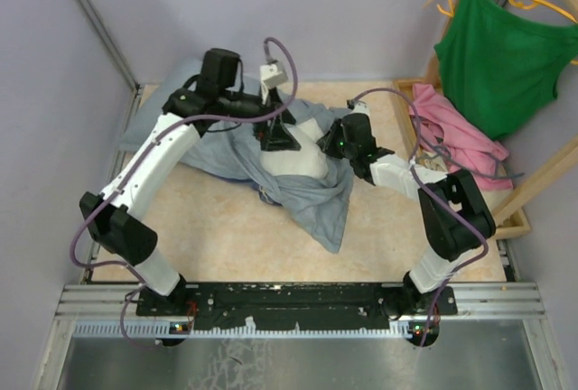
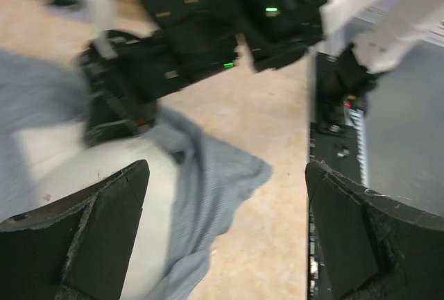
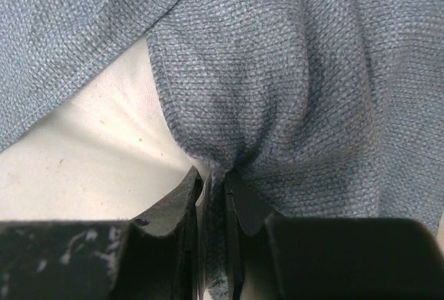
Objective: Remove the pillowcase from the pillow
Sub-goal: Remove the pillow from the pillowcase.
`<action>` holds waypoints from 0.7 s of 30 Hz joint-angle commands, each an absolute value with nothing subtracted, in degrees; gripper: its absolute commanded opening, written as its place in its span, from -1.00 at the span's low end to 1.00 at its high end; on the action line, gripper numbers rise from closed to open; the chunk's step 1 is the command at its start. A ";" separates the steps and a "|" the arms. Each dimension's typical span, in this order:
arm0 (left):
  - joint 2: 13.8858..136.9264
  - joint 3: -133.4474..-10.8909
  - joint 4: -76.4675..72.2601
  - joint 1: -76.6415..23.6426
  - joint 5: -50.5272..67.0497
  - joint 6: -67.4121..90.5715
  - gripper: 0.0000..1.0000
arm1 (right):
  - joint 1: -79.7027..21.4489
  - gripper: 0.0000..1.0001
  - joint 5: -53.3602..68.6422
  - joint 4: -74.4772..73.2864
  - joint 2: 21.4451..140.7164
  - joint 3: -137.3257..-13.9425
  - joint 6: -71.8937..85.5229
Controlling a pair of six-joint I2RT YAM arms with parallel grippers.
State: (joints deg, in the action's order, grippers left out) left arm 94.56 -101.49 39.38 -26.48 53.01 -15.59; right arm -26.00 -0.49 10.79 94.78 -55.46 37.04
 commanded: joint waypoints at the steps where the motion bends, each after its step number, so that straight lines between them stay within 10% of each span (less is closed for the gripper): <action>1: 97.27 -99.53 41.00 -33.62 59.04 -14.59 1.00 | -26.57 -0.68 -3.73 1.89 92.62 -53.63 34.27; 12: 97.23 -79.32 16.25 -36.17 14.43 6.85 0.98 | -25.93 -0.61 -1.86 3.34 90.65 -50.54 34.84; 21: 98.04 -96.70 39.44 -36.36 30.95 -11.87 1.00 | -25.93 -0.61 -2.23 2.99 89.17 -48.87 34.15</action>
State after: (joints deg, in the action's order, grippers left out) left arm 97.80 -83.74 25.69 -36.40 23.03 0.62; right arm -26.09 -1.32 10.72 90.06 -51.22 36.45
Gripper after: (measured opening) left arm 0.998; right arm 0.195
